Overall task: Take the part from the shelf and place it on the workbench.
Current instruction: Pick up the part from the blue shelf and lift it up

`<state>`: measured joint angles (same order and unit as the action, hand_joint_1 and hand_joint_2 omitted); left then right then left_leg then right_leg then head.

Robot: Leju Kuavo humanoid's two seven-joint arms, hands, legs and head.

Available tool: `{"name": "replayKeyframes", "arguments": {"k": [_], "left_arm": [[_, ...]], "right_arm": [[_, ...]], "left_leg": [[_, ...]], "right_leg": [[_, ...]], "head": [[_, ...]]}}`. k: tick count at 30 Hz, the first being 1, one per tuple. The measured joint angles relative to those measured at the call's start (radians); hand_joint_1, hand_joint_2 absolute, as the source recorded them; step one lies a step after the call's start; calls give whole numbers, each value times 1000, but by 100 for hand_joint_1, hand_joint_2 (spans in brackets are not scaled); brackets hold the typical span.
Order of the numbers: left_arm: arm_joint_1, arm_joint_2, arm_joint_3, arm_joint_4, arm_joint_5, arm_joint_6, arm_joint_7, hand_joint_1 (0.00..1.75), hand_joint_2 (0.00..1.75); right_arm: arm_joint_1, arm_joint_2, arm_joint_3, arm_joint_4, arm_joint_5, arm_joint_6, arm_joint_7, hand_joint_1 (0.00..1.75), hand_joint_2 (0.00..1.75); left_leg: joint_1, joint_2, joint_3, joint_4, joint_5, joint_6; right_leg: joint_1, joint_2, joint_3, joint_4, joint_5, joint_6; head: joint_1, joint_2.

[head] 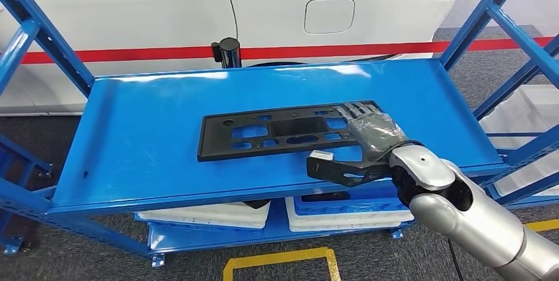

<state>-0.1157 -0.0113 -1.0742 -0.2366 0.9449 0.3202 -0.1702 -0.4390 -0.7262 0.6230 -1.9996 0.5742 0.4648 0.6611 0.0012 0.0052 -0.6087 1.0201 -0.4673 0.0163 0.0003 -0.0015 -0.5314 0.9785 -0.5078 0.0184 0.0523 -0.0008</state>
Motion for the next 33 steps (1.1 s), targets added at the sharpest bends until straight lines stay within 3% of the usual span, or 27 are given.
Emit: {"name": "replayKeyframes", "arguments": {"k": [5,9,16,22,30,33], "left_arm": [[1,-3,0,0,1,8,-2,0,0],[-1,-7,-1,0,-3,11,-4,0,0],[-9,-12,-2,0,-15,11,2,0,0],[-14,-17,-3,0,-21,11,5,0,0],[-17,-22,-19,0,-37,11,20,0,0],[-18,-27,-23,0,-43,11,25,0,0]], "right_arm": [[-9,8,2,10,-67,108,0,0,175],[-13,18,15,23,-81,128,0,0,175],[-57,33,88,46,-102,-100,0,0,175],[-77,48,170,79,-103,-161,0,0,175],[-83,90,270,134,55,-362,-36,0,175],[-80,114,293,151,99,-390,-53,0,175]], "left_leg": [[0,5,1,-1,-1,1],[-1,7,2,-1,-2,2],[-1,11,3,-2,-2,3],[-1,11,3,-2,-2,3],[-1,8,3,-3,-2,3],[-1,7,3,-3,-2,3]], "right_leg": [[0,3,0,0,0,0],[0,4,0,0,0,0],[0,7,0,0,0,0],[0,7,0,0,0,0],[0,7,0,0,0,0],[0,7,0,0,0,0]], "head": [[0,0],[0,0],[0,0],[0,0],[0,0],[0,0]]}}
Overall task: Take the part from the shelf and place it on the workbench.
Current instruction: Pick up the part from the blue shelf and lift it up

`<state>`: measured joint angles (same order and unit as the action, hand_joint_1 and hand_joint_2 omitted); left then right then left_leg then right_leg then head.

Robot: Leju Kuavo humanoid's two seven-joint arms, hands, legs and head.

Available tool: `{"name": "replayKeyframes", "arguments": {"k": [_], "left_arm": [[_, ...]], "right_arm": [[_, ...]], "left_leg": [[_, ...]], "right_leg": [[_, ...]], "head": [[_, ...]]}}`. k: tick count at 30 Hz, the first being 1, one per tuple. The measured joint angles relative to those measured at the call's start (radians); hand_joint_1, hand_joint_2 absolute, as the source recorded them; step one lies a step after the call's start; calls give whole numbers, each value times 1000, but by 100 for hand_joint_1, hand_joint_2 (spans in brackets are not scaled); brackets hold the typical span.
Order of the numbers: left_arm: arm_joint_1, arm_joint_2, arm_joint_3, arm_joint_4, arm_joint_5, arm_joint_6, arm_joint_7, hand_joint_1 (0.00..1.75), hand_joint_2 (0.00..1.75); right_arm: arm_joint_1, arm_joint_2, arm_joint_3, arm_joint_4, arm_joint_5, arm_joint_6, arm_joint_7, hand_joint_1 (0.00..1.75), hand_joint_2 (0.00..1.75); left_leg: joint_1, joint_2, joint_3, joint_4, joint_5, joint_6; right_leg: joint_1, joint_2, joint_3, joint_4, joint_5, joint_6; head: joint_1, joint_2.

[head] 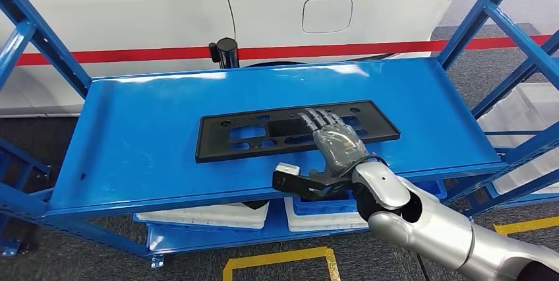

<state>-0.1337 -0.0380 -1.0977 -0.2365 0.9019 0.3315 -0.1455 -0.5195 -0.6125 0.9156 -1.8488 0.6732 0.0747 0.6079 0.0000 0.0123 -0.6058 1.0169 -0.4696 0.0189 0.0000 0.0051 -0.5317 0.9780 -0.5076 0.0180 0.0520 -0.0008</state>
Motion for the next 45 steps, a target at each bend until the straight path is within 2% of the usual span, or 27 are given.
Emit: {"name": "replayKeyframes", "arguments": {"k": [11,19,36,45], "left_arm": [[-2,-7,-12,0,-14,0,16,0,0],[-8,-10,-21,0,-26,0,25,0,0],[-13,-16,-37,0,-44,-2,39,0,0],[-15,-18,-47,0,-63,-2,54,0,0]], "right_arm": [[16,70,55,65,117,-63,-10,0,175],[13,110,68,108,179,-70,5,0,175],[-4,159,68,184,249,-120,15,0,175],[0,174,48,236,344,-213,32,0,175]], "left_leg": [[0,-4,0,-1,0,0],[0,-5,0,-1,0,0],[0,-5,0,-1,0,0],[0,-8,0,-1,0,0]], "right_leg": [[0,-1,0,0,0,0],[0,-2,0,0,0,0],[0,-2,0,0,0,0],[0,-2,0,0,0,0]], "head": [[0,0],[0,0],[0,0],[0,0]]}}
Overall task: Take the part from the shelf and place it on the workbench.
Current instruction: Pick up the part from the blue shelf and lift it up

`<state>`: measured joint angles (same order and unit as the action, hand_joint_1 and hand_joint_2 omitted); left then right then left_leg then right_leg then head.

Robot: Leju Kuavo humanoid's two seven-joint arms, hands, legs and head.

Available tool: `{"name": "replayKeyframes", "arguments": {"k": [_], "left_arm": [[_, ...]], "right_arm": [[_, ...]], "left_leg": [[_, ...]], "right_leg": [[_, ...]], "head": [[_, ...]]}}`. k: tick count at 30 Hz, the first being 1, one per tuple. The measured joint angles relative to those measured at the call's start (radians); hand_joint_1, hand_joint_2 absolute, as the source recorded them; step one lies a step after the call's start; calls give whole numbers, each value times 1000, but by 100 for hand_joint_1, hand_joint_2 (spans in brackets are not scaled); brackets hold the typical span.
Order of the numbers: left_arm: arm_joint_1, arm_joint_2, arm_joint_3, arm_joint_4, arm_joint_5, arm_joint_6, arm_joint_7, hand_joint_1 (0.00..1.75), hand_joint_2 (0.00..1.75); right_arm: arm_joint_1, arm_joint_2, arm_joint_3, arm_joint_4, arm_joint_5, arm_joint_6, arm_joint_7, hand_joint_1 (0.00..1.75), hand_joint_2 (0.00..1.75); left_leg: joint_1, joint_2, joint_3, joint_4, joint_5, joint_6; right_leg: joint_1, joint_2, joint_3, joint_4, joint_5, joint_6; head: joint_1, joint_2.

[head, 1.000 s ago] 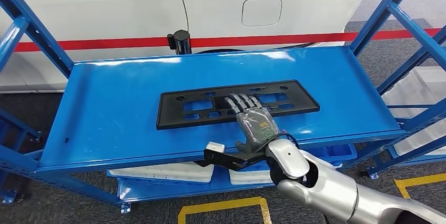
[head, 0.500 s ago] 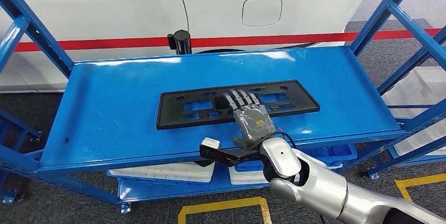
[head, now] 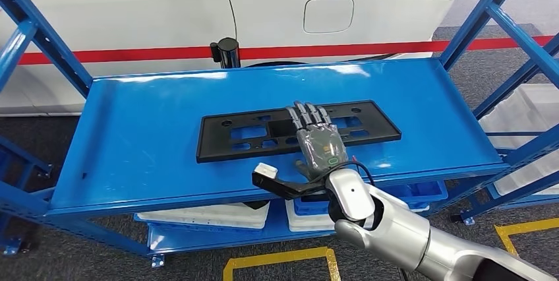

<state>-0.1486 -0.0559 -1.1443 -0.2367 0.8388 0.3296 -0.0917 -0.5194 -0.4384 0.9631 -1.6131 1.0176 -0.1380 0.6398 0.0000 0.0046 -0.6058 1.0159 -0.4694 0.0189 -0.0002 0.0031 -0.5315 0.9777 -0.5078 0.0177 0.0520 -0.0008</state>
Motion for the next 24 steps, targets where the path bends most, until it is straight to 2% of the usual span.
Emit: {"name": "replayKeyframes", "arguments": {"k": [9,24], "left_arm": [[-2,-5,-7,0,-10,0,3,0,0],[-2,-5,-8,0,-10,2,0,0,0]], "right_arm": [[12,25,-29,52,79,-62,9,0,175],[15,50,-49,108,81,-48,8,0,175]], "left_leg": [[0,-2,0,0,0,0],[0,-2,0,0,0,0]], "right_leg": [[0,0,0,0,0,0],[0,0,0,0,0,0]], "head": [[0,0],[0,0]]}}
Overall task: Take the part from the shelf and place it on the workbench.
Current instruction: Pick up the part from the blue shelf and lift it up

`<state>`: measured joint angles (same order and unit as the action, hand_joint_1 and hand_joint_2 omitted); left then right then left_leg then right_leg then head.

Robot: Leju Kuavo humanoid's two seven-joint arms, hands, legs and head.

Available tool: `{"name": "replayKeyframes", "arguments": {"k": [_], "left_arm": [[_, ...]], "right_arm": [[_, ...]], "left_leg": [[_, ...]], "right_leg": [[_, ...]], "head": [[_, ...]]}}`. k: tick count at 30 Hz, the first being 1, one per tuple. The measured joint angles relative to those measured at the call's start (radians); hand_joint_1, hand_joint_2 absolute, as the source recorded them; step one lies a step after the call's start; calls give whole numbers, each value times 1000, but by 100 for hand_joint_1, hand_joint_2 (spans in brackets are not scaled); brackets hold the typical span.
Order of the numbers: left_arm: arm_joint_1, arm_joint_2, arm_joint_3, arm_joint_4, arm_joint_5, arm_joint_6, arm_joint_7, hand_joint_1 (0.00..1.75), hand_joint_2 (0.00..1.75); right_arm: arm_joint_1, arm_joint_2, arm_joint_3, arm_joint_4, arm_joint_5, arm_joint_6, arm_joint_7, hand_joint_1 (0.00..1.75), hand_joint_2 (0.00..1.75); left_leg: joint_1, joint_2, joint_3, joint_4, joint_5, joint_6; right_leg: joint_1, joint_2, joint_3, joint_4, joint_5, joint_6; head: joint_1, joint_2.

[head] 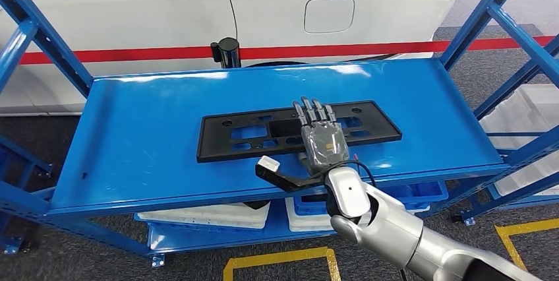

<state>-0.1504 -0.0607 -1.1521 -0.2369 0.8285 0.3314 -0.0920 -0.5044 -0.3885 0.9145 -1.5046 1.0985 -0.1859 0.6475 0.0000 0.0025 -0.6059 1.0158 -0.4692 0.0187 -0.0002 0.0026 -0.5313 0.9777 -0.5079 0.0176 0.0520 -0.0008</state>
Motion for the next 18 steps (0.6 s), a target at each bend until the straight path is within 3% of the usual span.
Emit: {"name": "replayKeyframes", "arguments": {"k": [18], "left_arm": [[0,0,0,0,0,0,-3,0,0]], "right_arm": [[0,29,1,39,-7,18,-3,0,175]], "left_leg": [[0,1,0,0,0,0]], "right_leg": [[0,0,0,0,0,0]], "head": [[0,0]]}}
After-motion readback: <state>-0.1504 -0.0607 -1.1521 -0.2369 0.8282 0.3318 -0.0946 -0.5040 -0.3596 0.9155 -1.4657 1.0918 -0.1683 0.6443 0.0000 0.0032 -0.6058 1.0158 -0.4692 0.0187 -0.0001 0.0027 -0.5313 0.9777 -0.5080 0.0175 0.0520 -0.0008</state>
